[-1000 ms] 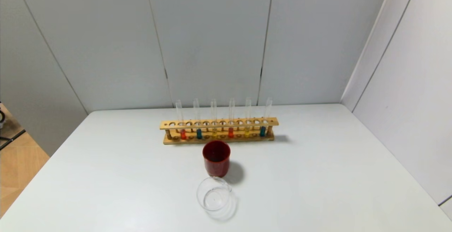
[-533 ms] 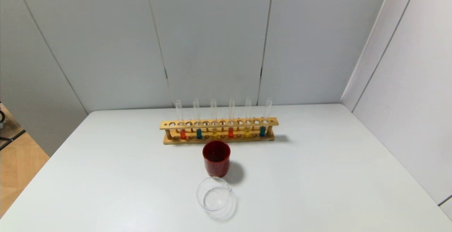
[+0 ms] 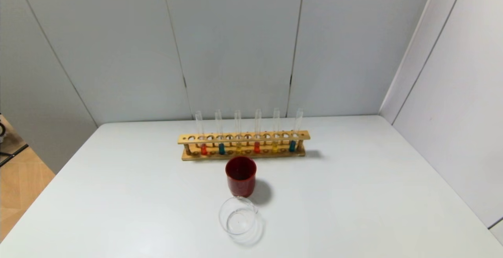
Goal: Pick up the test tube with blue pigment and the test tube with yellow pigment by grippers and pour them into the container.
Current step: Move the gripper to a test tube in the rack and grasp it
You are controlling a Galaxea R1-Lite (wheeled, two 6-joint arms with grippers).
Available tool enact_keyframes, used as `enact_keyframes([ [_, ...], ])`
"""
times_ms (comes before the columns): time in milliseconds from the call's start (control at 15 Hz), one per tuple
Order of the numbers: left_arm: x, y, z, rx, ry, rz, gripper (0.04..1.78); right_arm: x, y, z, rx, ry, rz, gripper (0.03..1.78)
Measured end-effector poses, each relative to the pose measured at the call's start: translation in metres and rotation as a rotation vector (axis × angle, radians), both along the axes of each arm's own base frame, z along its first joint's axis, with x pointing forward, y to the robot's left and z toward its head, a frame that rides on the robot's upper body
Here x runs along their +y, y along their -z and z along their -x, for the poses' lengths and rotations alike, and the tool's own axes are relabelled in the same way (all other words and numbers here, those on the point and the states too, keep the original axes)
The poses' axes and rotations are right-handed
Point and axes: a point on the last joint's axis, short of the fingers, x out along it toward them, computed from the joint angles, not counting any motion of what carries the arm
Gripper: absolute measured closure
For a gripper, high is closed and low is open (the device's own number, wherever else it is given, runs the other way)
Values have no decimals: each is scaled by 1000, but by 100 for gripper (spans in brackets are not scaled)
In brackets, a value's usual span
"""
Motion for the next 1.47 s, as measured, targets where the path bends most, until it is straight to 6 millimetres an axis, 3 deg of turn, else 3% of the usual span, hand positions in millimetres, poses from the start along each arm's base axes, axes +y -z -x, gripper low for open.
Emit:
enact_keyframes([
  [200,0,0,0,0,-1,0,7,2,9,-45,20,-66,-29,7],
  [333,0,0,0,0,-1,0,7,4,26,-67,53,-136,-49,7],
  [800,0,0,0,0,0,0,7,9,83,-115,251,-272,-35,7],
  [1200,0,0,0,0,0,0,7,22,125,-172,222,-320,32,7],
  [1467,0,0,0,0,0,0,7,43,159,-200,205,-382,50,7],
])
